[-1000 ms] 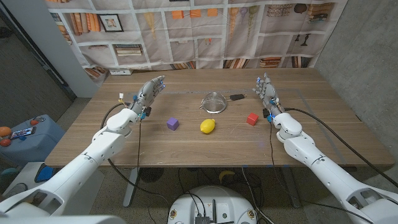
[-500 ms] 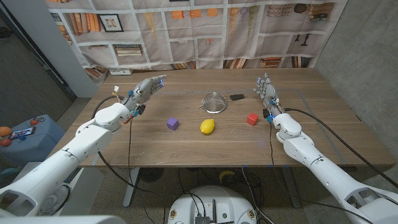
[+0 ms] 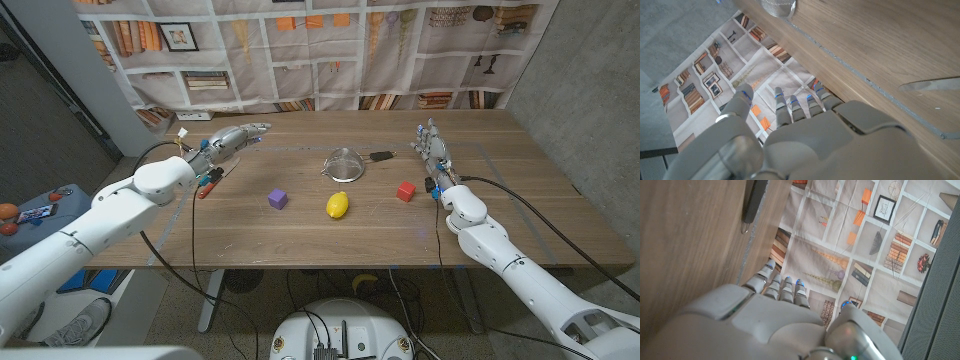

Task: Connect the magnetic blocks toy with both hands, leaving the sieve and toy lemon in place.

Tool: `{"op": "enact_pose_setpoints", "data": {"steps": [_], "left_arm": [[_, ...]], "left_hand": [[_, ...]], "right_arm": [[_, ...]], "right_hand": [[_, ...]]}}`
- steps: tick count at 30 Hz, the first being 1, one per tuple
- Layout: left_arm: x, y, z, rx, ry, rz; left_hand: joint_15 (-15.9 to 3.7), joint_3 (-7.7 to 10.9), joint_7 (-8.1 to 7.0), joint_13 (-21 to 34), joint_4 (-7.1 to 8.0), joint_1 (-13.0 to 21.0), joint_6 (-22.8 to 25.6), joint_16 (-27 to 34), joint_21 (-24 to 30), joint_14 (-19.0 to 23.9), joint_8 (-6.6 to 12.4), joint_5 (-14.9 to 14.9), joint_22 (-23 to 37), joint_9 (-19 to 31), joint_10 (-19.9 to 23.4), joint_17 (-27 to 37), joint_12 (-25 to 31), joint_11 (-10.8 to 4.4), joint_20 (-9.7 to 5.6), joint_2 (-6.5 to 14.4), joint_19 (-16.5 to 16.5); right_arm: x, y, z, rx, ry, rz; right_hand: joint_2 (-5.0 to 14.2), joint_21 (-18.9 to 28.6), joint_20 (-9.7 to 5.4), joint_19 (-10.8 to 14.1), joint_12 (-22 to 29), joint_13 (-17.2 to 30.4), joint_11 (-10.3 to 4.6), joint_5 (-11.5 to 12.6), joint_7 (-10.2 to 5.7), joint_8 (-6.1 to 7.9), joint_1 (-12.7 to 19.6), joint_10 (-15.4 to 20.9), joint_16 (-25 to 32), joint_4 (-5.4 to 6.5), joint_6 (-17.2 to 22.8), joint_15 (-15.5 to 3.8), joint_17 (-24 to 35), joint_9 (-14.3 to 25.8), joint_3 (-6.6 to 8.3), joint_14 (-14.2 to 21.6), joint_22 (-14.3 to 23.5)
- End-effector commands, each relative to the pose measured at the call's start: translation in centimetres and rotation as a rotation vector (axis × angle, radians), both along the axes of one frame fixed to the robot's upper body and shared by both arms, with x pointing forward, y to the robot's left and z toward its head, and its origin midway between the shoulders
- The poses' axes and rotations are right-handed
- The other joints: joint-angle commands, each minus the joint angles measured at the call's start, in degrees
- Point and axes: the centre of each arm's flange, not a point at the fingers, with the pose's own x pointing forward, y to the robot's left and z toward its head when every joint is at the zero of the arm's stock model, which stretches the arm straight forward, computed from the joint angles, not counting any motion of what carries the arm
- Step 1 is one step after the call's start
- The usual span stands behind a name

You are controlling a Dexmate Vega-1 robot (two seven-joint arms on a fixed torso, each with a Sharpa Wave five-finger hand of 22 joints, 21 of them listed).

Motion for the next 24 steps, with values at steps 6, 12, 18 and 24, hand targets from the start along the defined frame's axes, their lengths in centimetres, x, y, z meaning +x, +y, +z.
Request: {"op": "enact_pose_setpoints", "data": {"steps": [6,12,18,24], "left_arm": [[-2.7,-0.1,3.1,0.342,-0.072,0.096],[-3.4,-0.6,3.6,0.462,-0.132,0.138],[-3.8,-1.0,3.9,0.564,-0.150,0.155],[-4.4,-0.9,4.5,0.627,-0.141,0.167]], "left_hand": [[-2.11,0.24,-0.87,0.3,-0.50,1.9,1.0,0.1,-0.1,0.5,0.53,0.1,0.2,0.3,0.4,0.1,0.3,-0.63,-1.74,-0.7,0.9],[-2.58,0.34,-1.31,0.3,-0.53,3.4,1.6,0.1,0.0,1.1,0.62,0.2,0.1,0.3,1.0,0.1,0.4,-1.20,-1.93,-1.7,1.8],[-2.95,0.45,-1.38,0.3,-0.54,5.1,2.8,0.2,0.1,1.8,0.83,0.3,0.1,0.3,1.9,0.1,0.5,-1.72,-2.08,-2.8,2.7],[-3.17,0.46,-1.55,0.3,-0.53,6.2,3.3,0.1,0.1,2.0,0.90,0.4,0.1,0.3,2.1,0.1,0.3,-2.07,-2.37,-3.6,3.1]], "right_arm": [[-0.7,0.0,-0.2,0.000,-0.015,-0.018],[-0.9,-0.2,-0.3,0.006,-0.020,-0.028],[-1.1,-0.3,-0.3,0.006,-0.009,-0.049],[-1.3,-0.4,-0.3,0.000,-0.011,-0.057]], "right_hand": [[0.44,-0.2,-0.25,0.4,0.3,0.0,-0.30,0.4,0.12,0.34,0.4,0.3,0.2,-0.12,0.2,-0.24,-0.2,0.2,0.58,-0.1,0.1],[0.44,-0.3,-0.39,0.5,0.3,-0.1,-0.15,0.4,0.19,0.32,0.4,0.2,0.3,-0.19,0.2,-0.29,-0.4,0.2,0.65,-0.1,0.1],[0.44,-0.3,-0.45,0.5,0.3,-0.1,-0.22,0.4,0.21,0.33,0.3,0.2,0.3,-0.23,0.1,-0.30,-0.6,0.2,0.71,-0.1,0.1],[0.46,-0.4,-0.50,0.5,0.3,-0.2,-0.22,0.5,0.15,0.32,0.2,0.2,0.3,-0.28,0.1,-0.32,-0.7,0.2,0.77,-0.1,0.1]]}}
